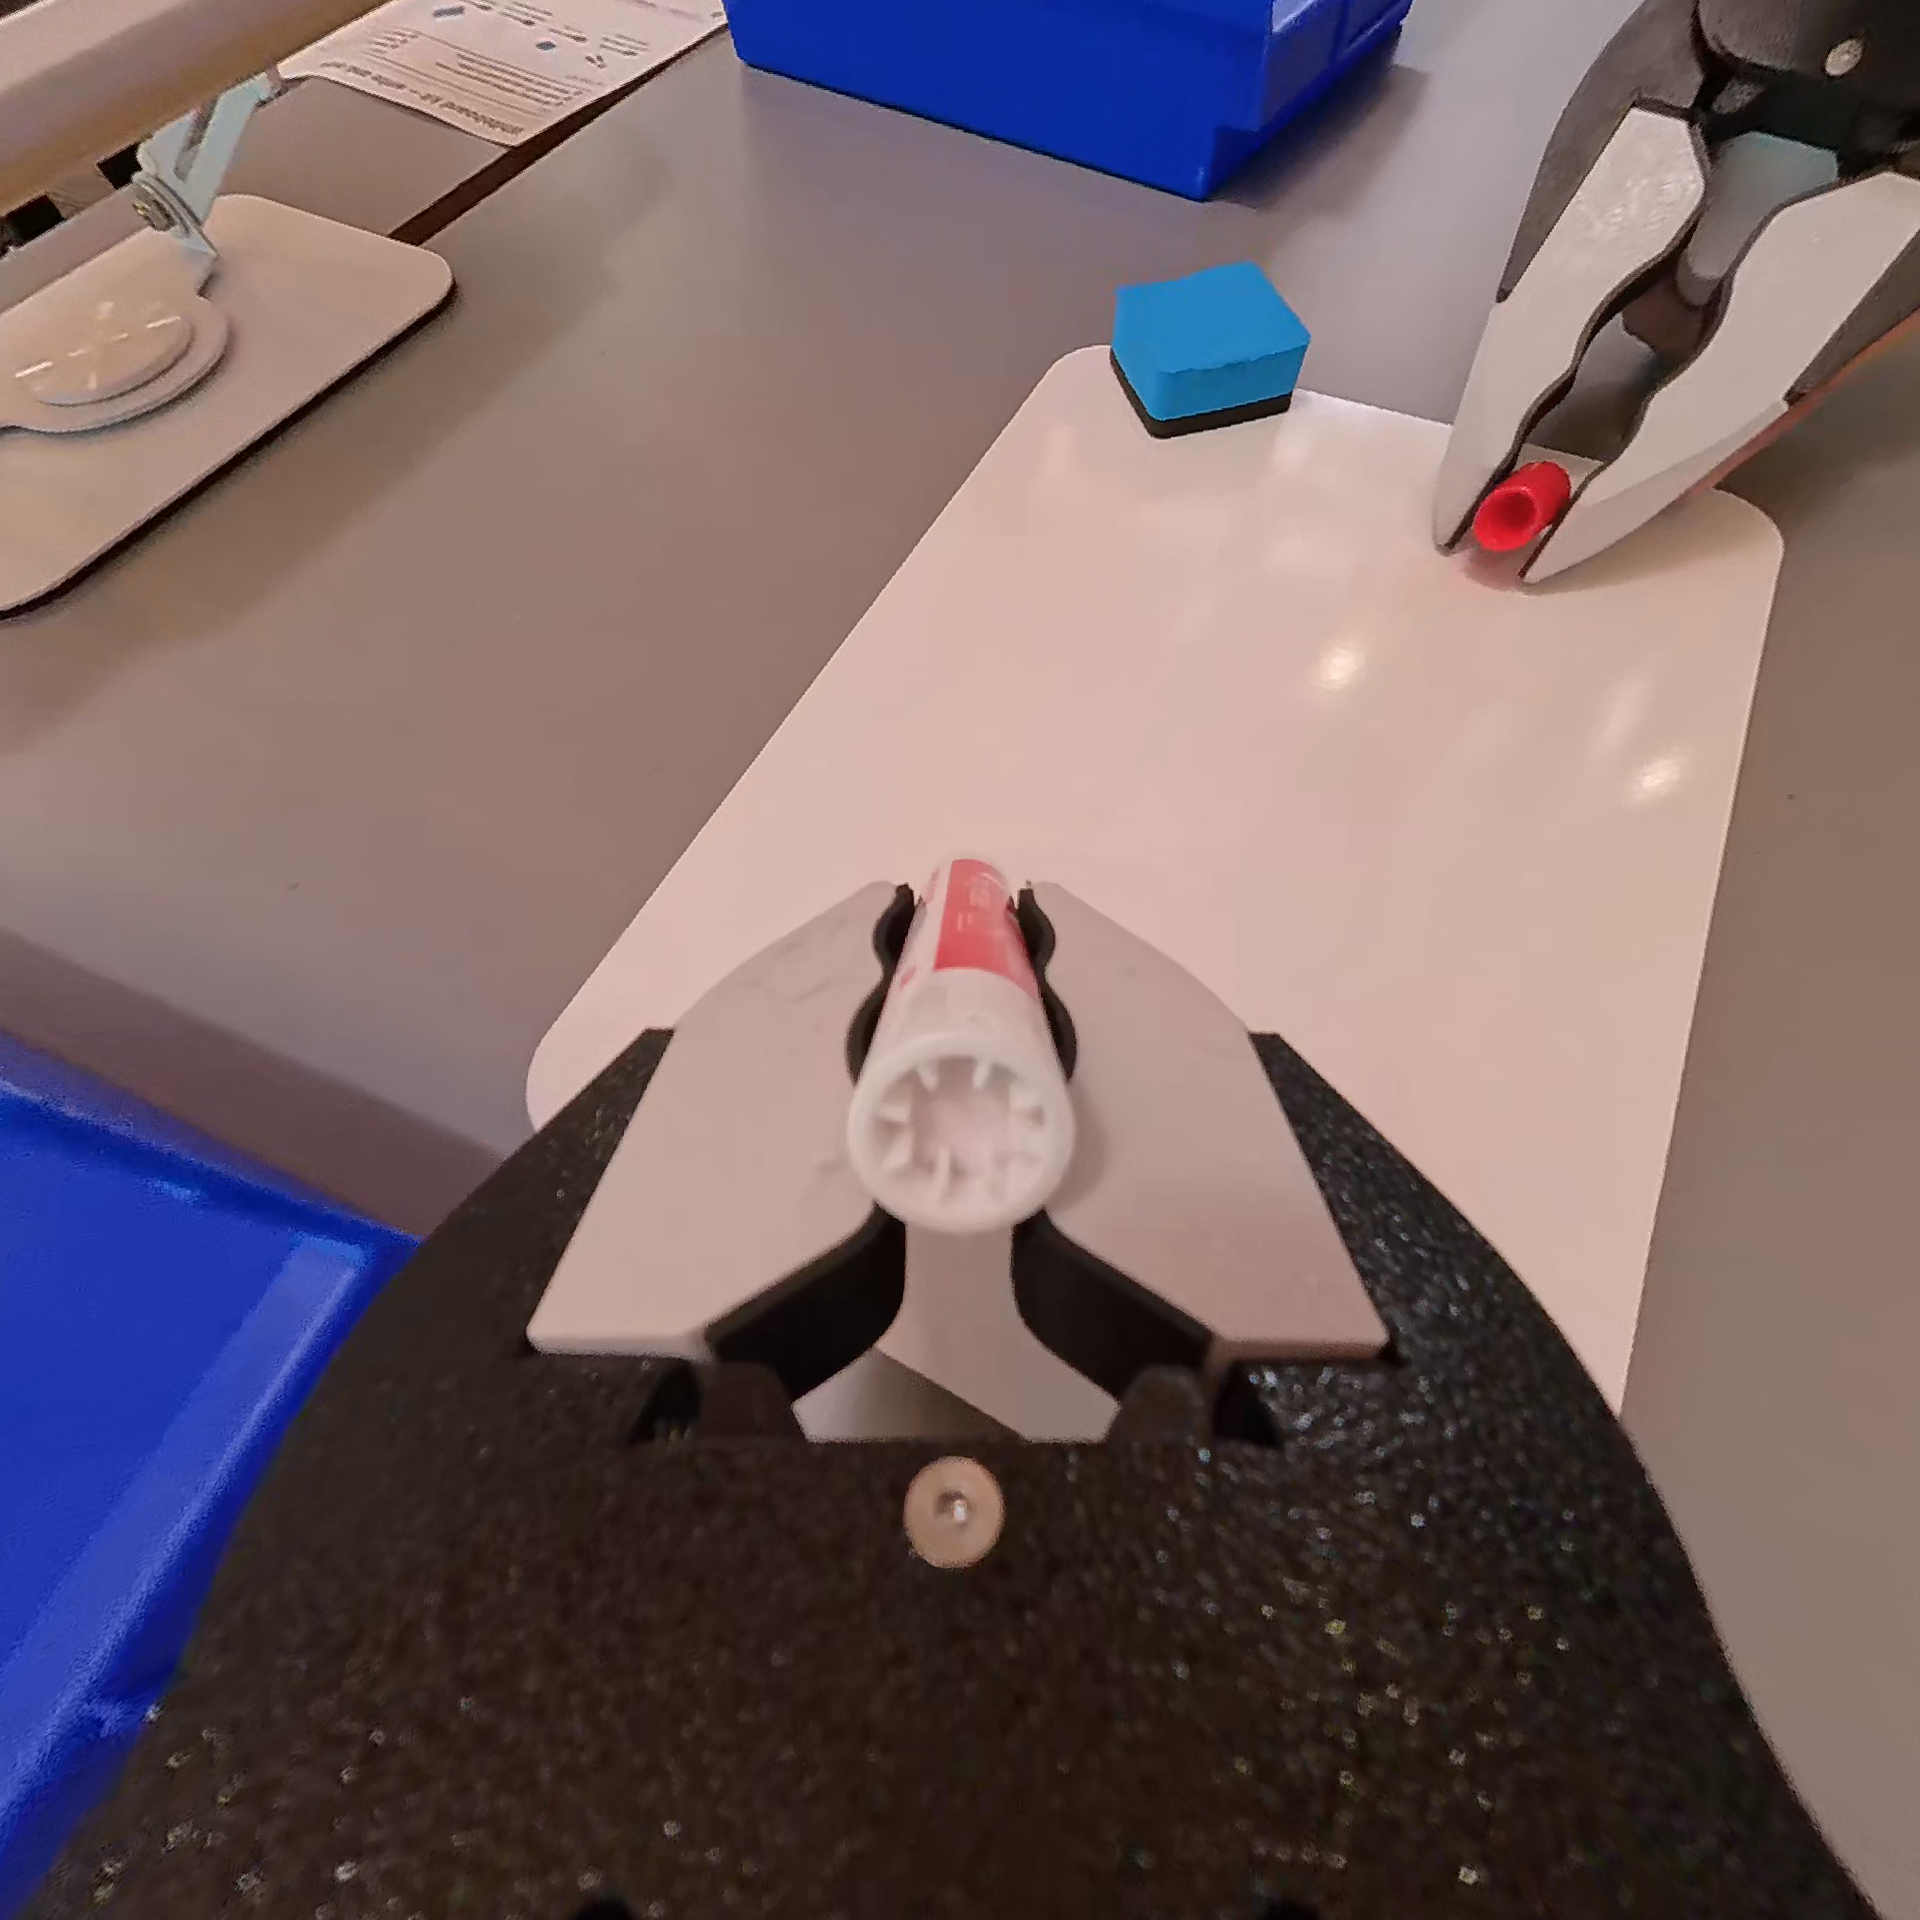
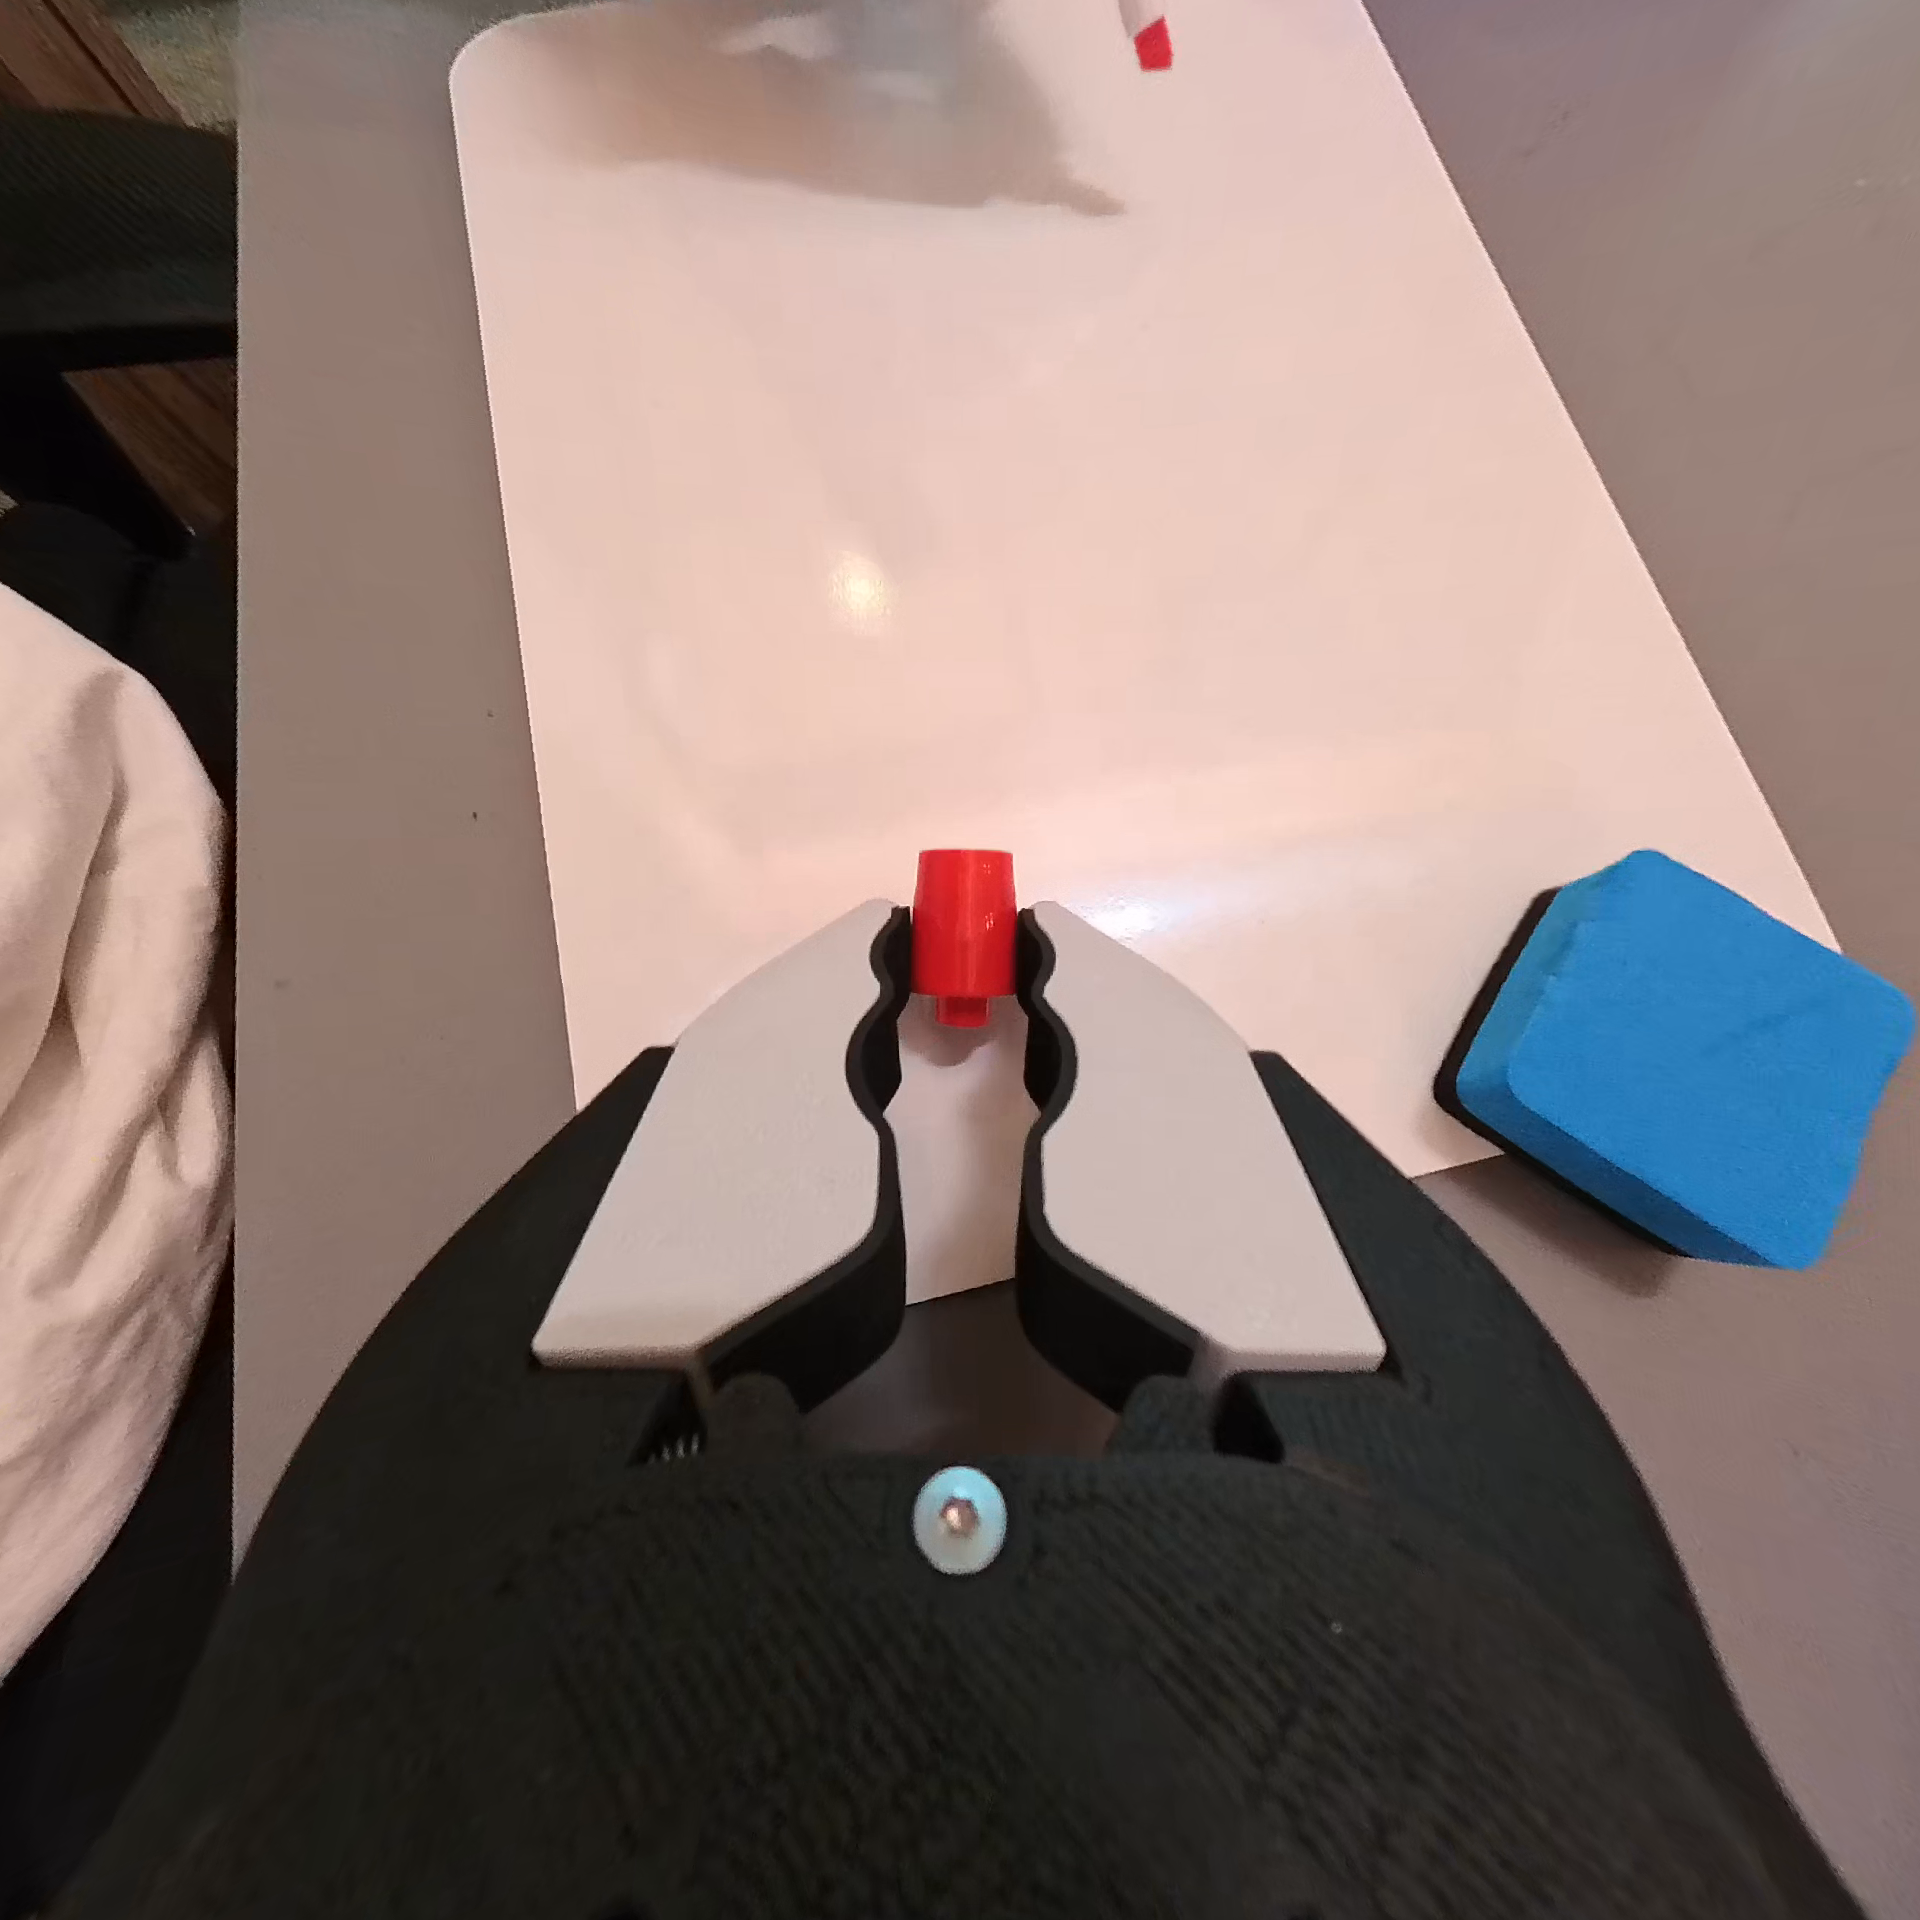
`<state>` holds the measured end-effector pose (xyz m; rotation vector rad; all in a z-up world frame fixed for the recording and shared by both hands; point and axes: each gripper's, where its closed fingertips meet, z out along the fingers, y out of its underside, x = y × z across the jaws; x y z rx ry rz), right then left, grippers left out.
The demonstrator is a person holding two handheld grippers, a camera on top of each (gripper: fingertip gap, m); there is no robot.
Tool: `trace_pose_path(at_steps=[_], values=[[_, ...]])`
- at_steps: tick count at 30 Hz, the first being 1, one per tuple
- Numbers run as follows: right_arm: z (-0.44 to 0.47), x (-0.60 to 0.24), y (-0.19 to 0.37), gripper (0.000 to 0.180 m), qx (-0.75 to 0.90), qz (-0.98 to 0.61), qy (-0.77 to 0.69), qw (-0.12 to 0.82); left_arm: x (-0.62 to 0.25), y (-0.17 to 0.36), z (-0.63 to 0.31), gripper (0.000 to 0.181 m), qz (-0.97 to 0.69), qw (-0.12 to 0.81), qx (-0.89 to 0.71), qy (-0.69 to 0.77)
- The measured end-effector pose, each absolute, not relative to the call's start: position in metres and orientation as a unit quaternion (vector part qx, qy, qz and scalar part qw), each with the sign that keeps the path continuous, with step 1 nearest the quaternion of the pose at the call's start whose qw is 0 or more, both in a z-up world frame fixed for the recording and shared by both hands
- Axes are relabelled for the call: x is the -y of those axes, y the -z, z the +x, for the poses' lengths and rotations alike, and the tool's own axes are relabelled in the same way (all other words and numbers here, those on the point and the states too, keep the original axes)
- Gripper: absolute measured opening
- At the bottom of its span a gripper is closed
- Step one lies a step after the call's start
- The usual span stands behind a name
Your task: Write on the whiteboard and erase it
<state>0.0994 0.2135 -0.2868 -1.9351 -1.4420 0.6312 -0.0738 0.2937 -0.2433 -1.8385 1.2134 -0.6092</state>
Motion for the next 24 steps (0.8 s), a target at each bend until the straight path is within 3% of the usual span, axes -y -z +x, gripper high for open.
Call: trace_pose_path(at_steps=[18, 24], values=[[0.1, -0.212, 0.288, 0.02, 0.548, -0.74, -0.236, 0.311, -0.298, 0.255, -0.072, 0.019, -0.719, 0.41, -0.53, 0.184], [0.1, -0.212, 0.288, 0.02, 0.549, -0.739, -0.237, 0.311, -0.3, 0.255, -0.068, 0.019, -0.677, 0.437, -0.585, 0.088]])
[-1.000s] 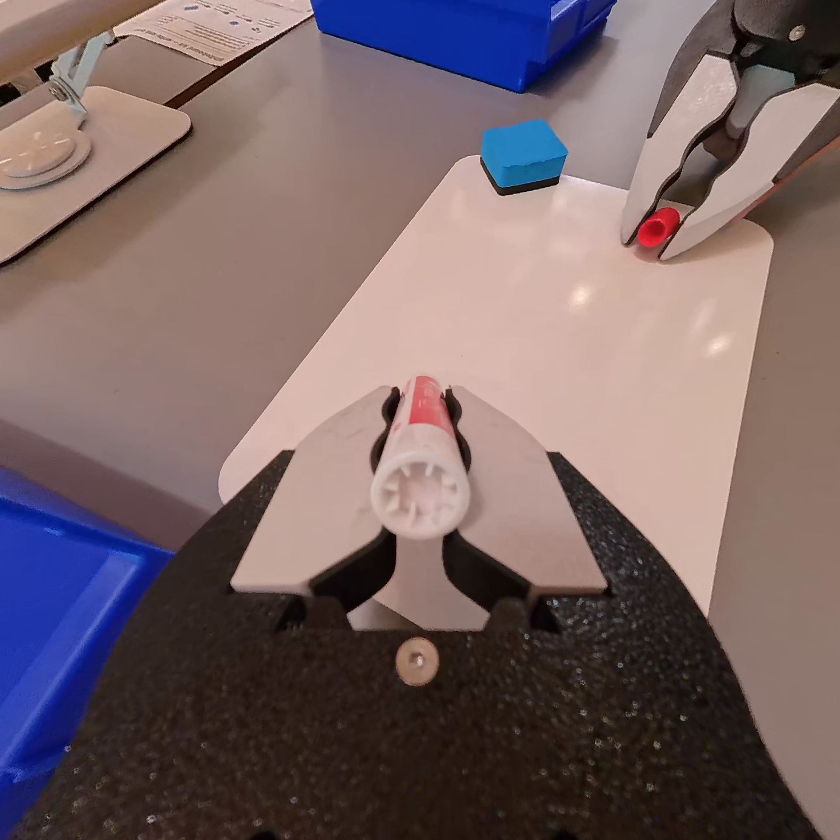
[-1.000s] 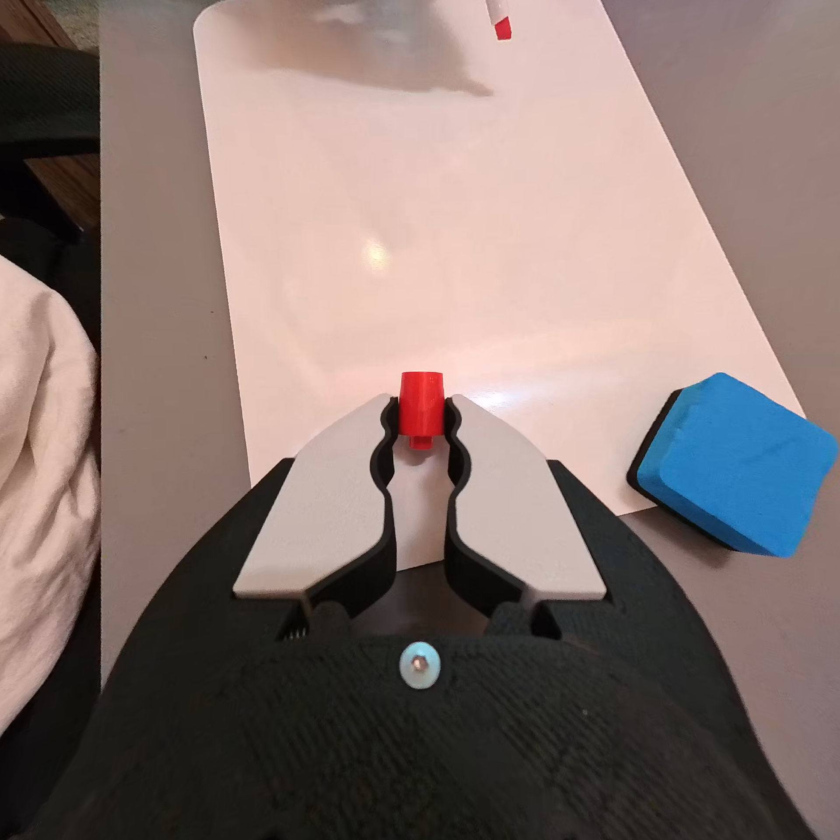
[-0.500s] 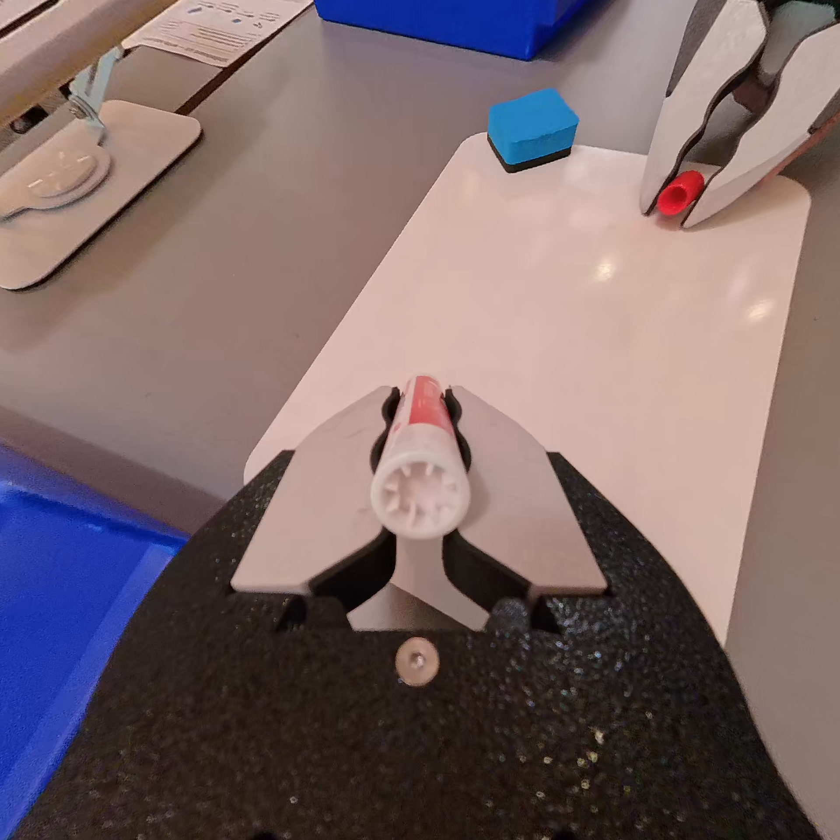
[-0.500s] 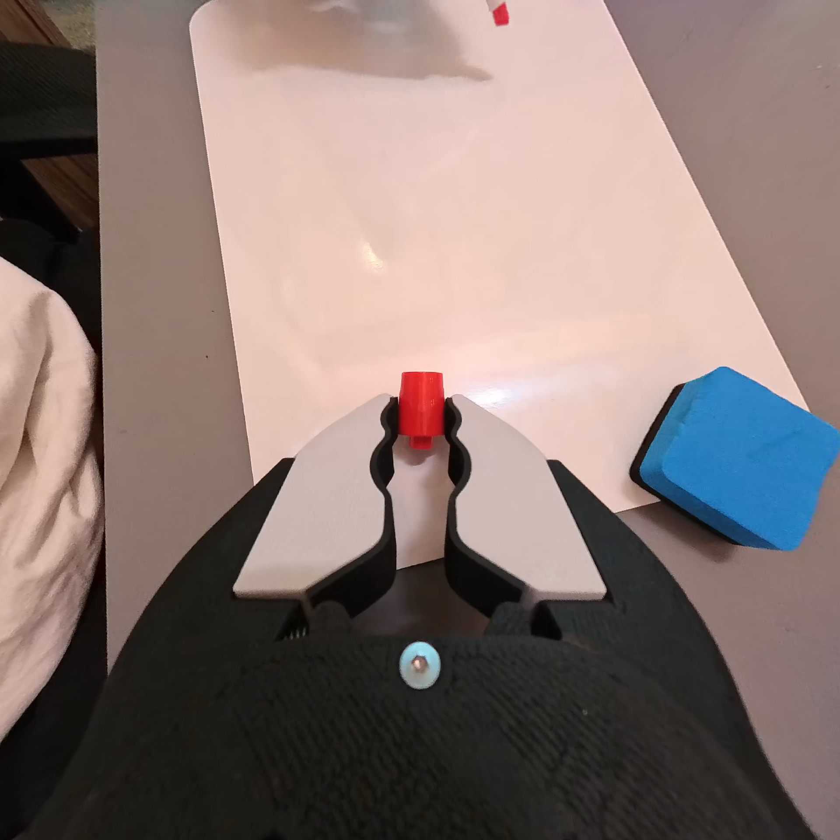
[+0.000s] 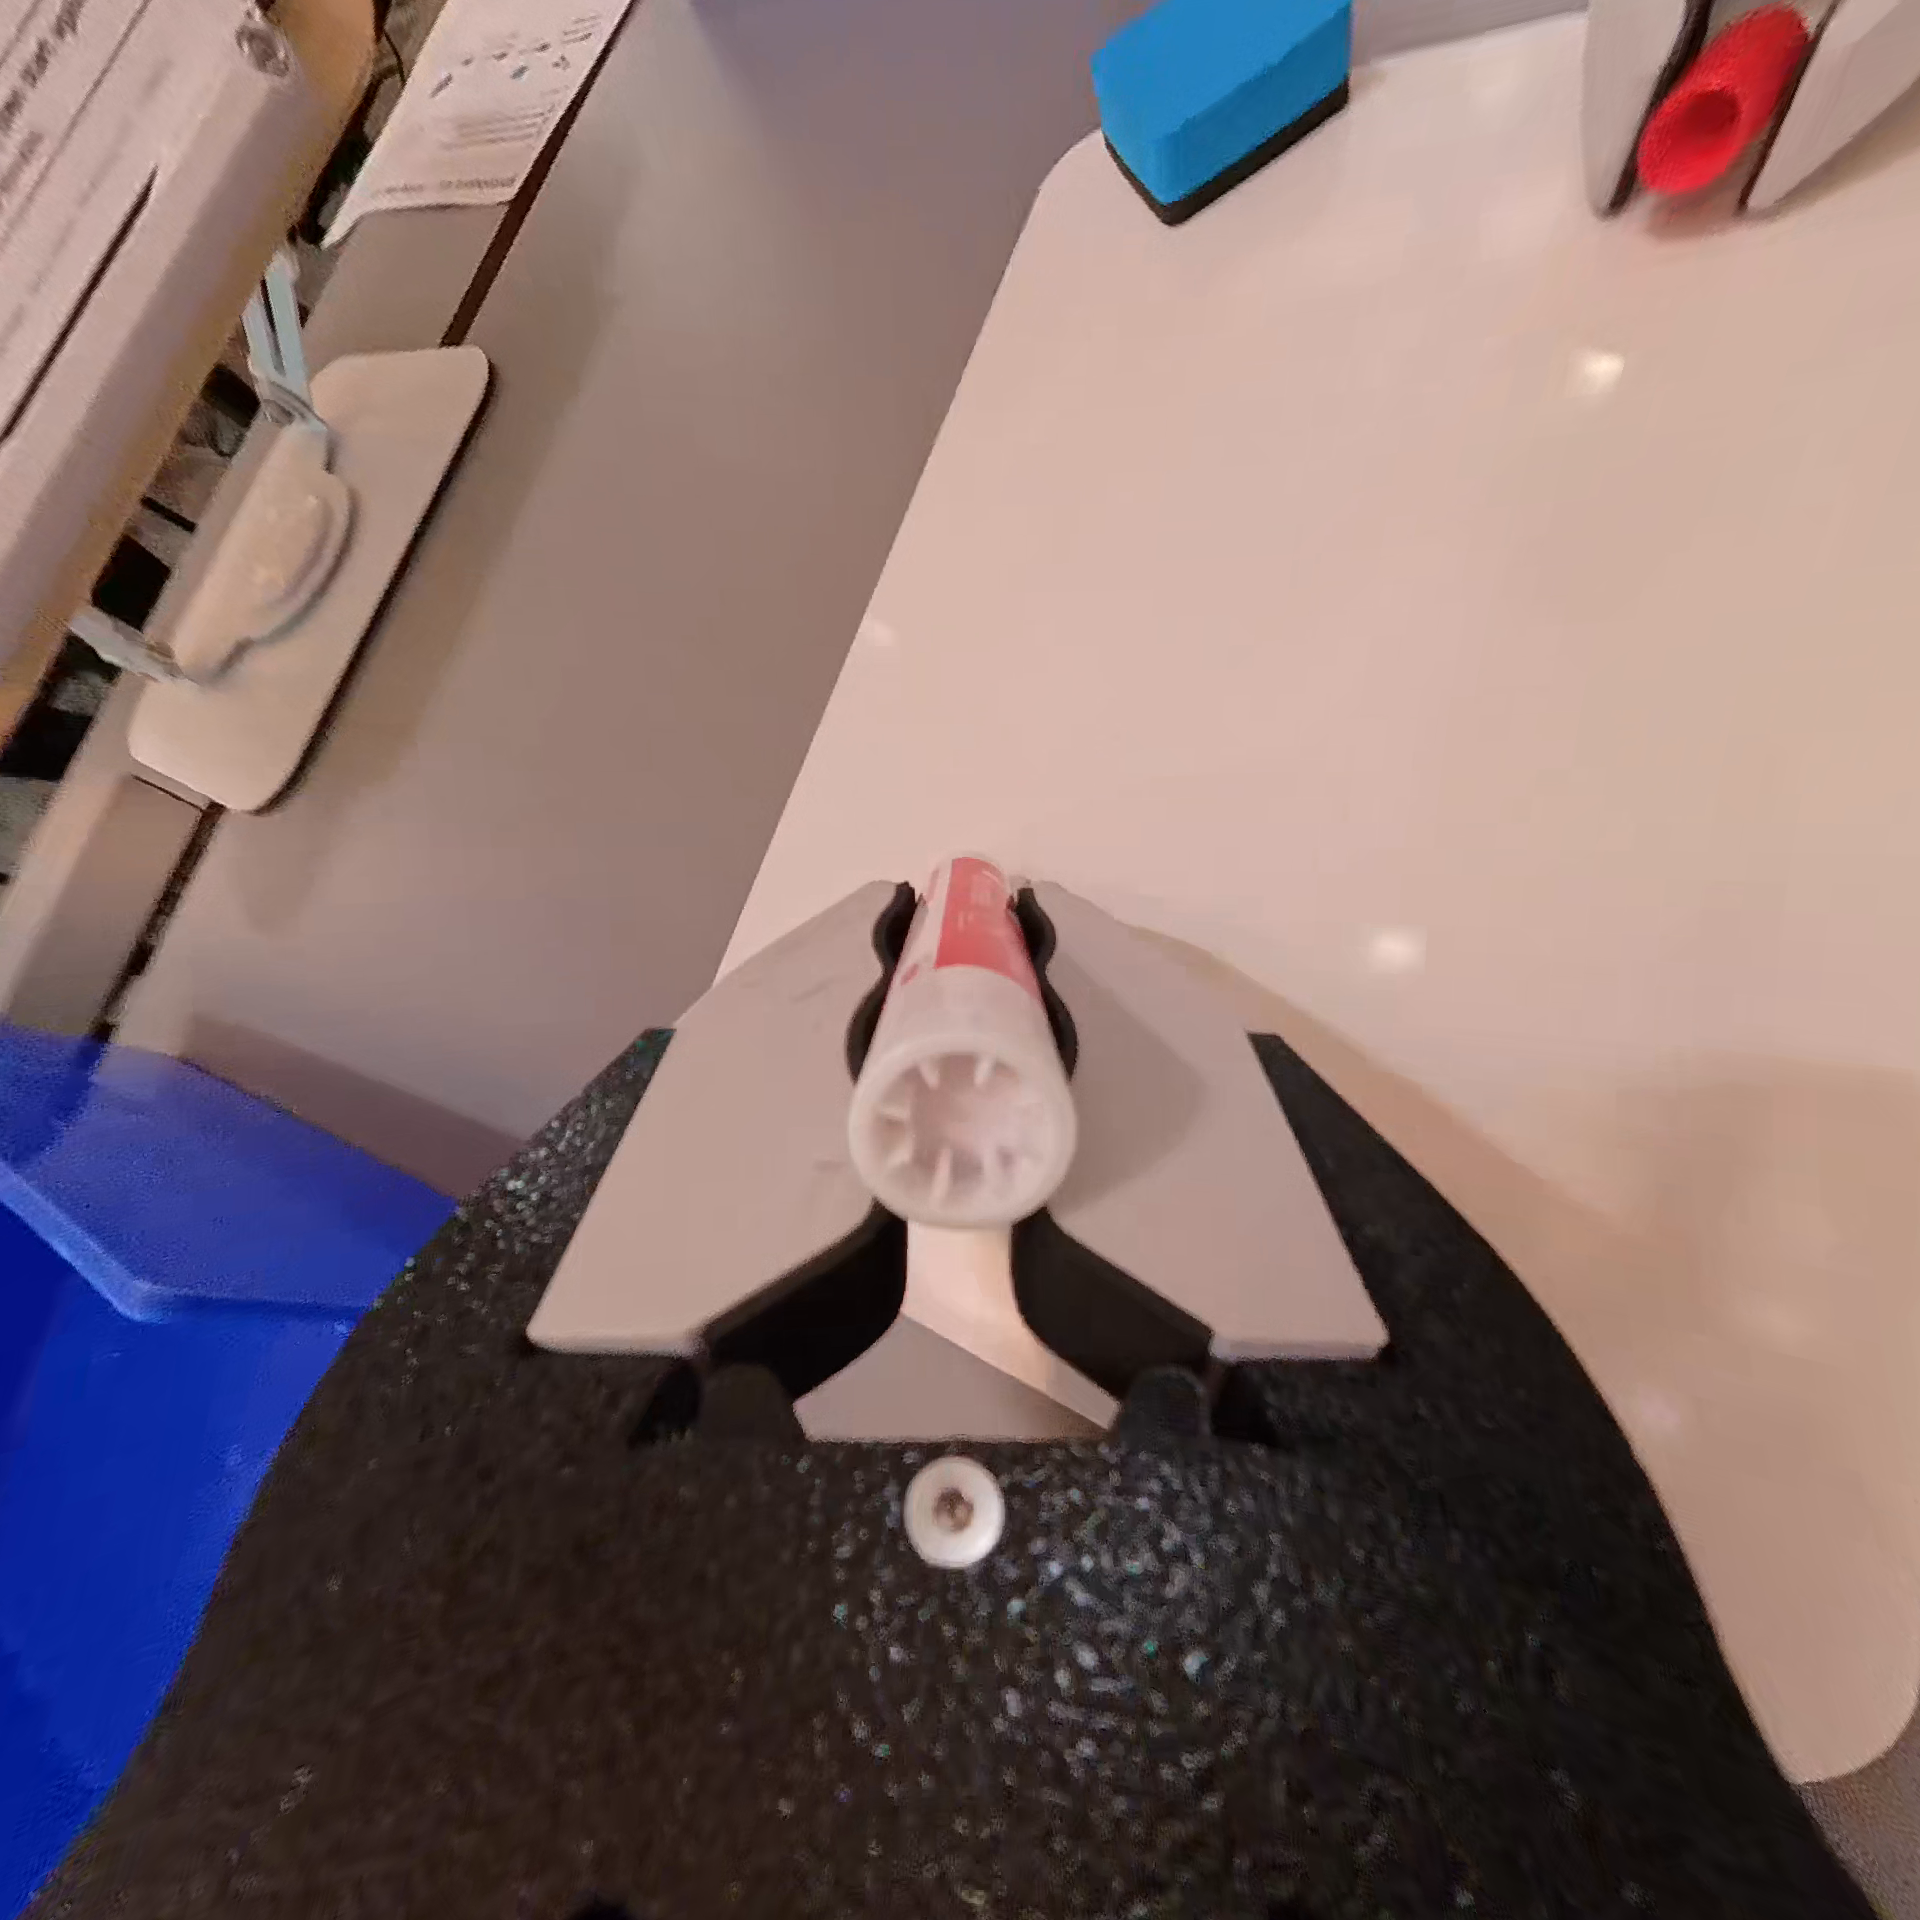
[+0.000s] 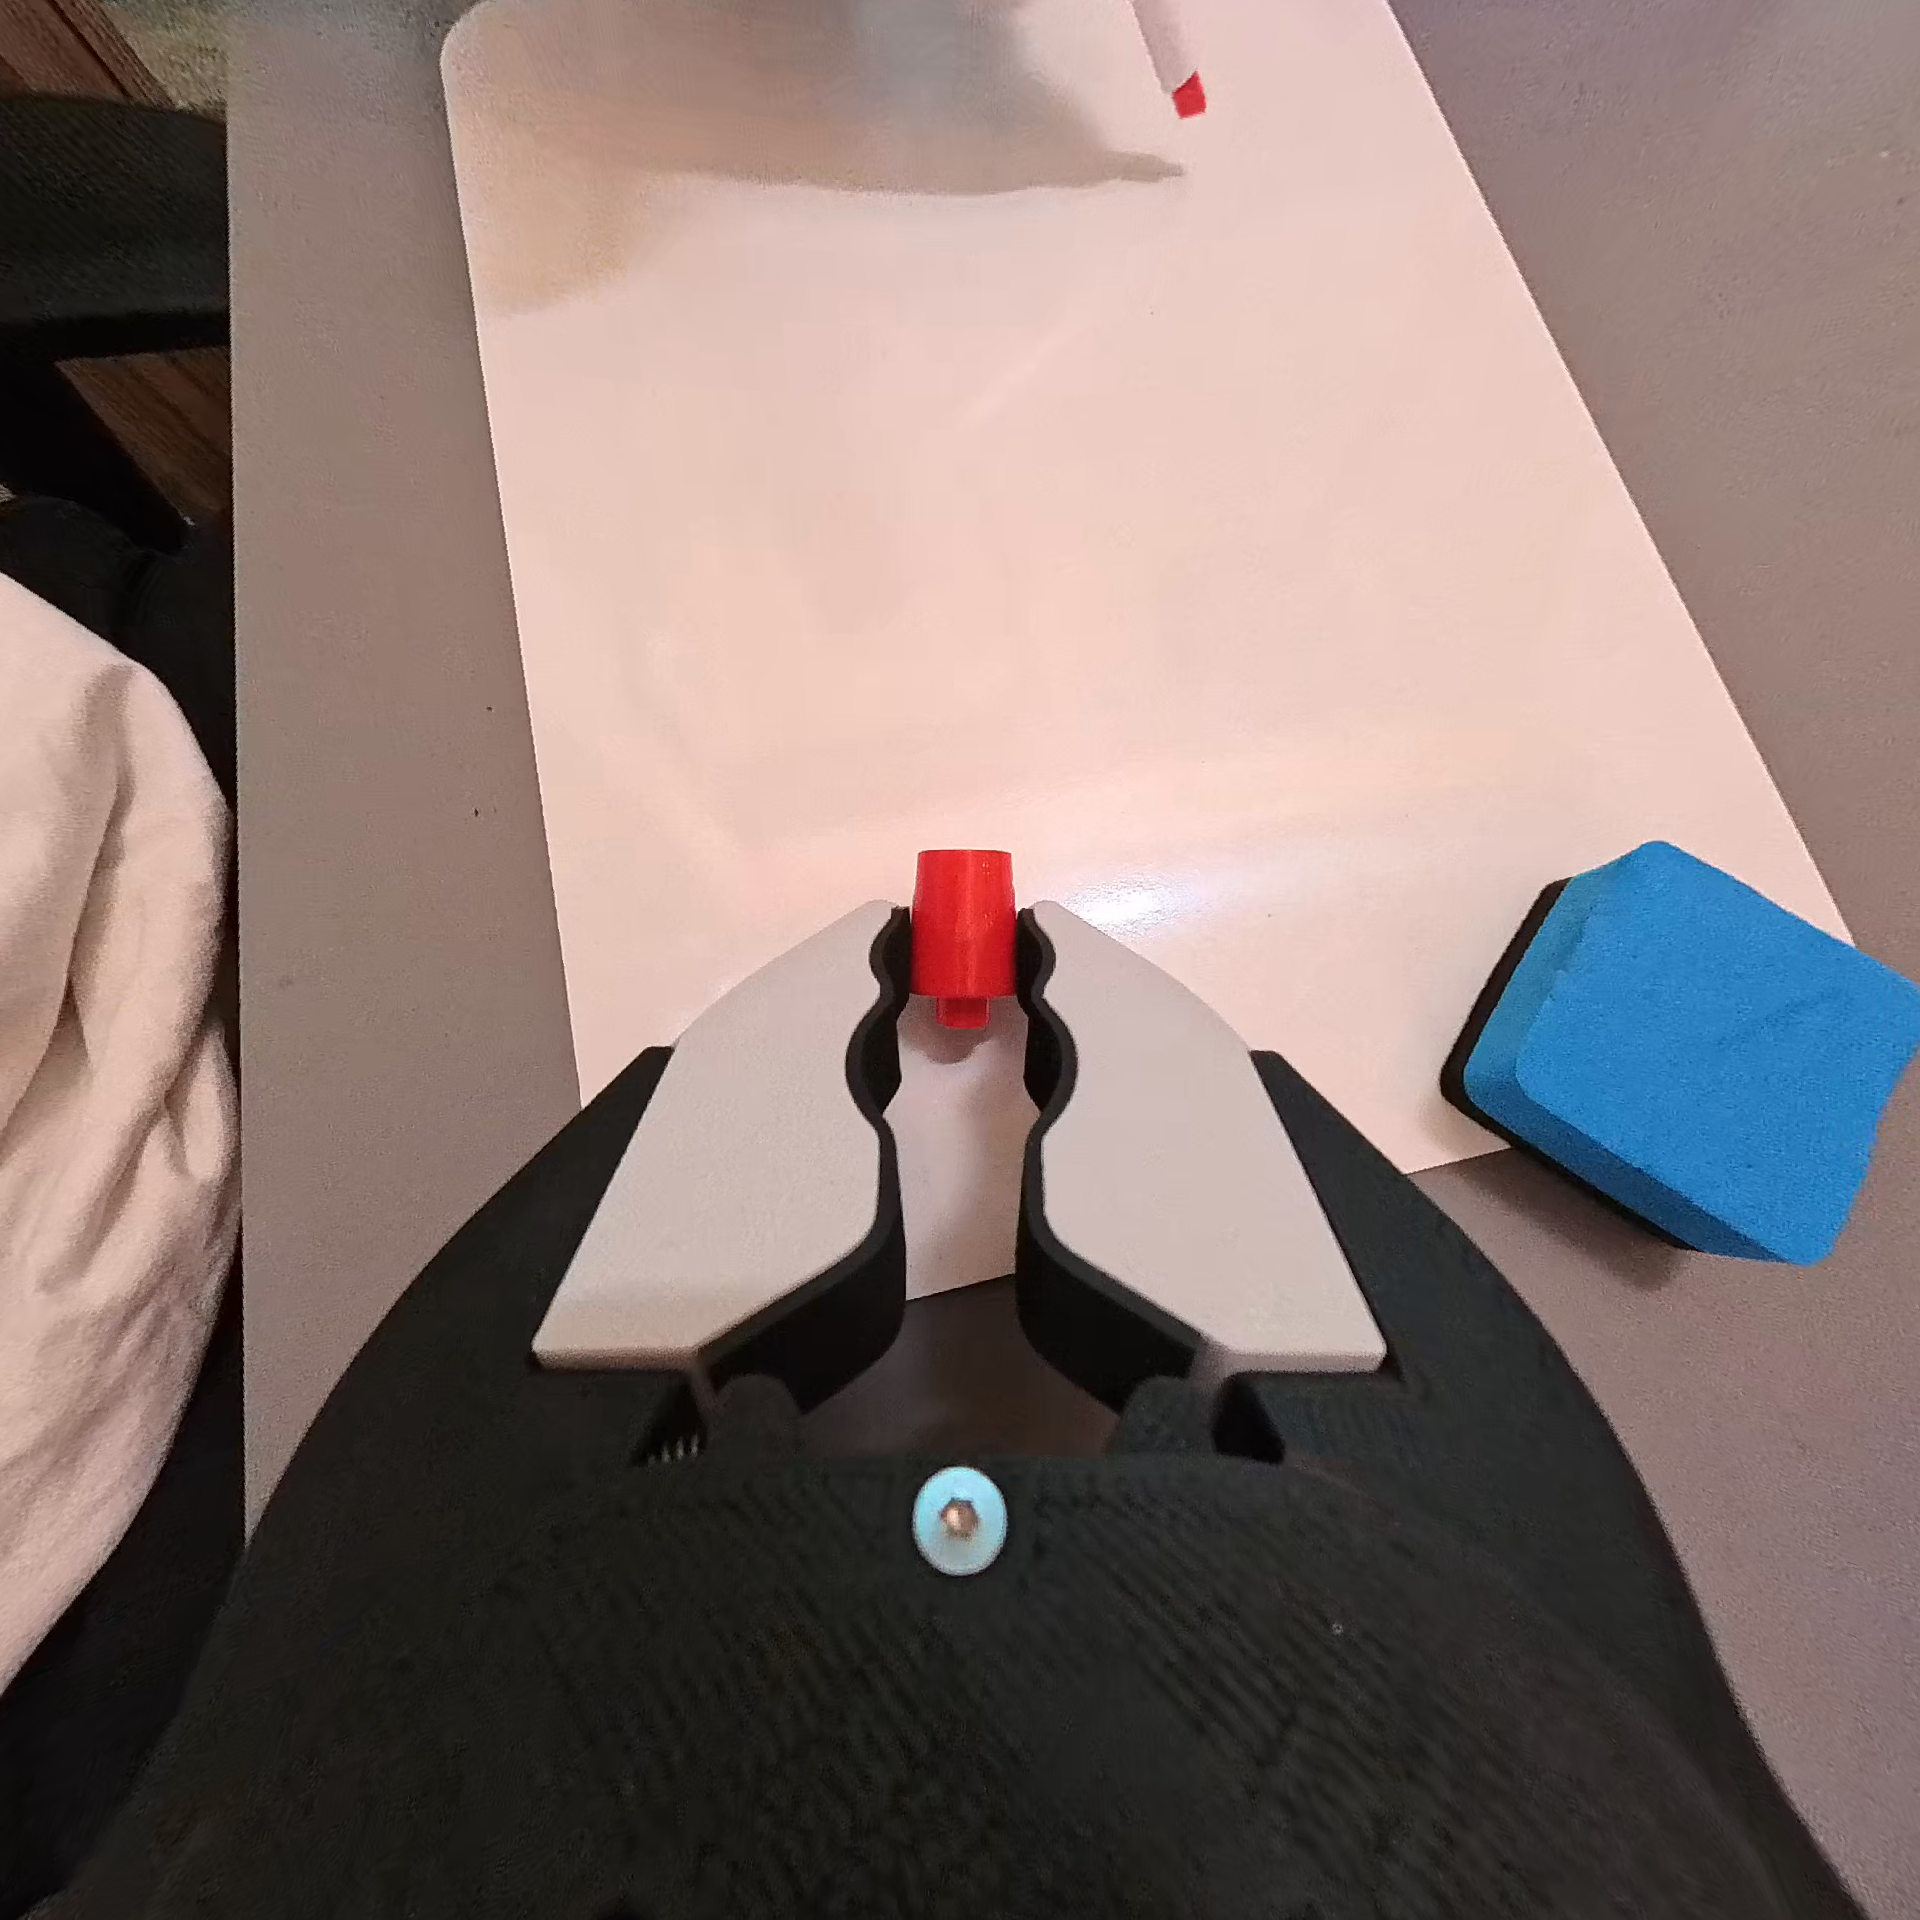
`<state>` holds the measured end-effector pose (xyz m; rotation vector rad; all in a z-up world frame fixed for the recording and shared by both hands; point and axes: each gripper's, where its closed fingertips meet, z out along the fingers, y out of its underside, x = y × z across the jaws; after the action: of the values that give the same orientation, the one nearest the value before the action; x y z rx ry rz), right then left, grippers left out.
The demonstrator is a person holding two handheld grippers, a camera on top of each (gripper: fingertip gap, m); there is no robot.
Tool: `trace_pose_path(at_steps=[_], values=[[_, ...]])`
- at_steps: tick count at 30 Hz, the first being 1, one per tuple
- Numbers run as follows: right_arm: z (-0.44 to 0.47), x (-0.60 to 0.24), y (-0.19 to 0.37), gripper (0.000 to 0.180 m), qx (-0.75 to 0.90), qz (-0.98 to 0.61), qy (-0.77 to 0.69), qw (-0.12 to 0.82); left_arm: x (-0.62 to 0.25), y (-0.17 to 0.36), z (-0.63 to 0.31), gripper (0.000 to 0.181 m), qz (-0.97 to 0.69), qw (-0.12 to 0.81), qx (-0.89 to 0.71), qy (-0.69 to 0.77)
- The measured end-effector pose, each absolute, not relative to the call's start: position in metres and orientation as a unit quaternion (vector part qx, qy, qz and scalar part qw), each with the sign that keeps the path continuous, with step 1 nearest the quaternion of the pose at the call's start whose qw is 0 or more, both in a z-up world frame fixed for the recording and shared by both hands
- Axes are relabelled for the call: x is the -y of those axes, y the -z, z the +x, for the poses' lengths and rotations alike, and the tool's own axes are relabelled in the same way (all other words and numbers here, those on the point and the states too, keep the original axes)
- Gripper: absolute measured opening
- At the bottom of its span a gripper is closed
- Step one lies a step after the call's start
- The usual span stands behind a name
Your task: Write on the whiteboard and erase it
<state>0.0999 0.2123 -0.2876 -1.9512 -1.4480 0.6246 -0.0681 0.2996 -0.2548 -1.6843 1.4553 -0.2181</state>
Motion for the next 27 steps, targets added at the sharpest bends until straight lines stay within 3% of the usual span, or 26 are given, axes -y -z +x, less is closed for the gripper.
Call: trace_pose_path(at_steps=[27], values=[[0.1, -0.212, 0.288, 0.02, 0.549, -0.74, -0.237, 0.31, -0.299, 0.264, -0.084, 0.019, -0.67, 0.396, -0.628, 0.015]])
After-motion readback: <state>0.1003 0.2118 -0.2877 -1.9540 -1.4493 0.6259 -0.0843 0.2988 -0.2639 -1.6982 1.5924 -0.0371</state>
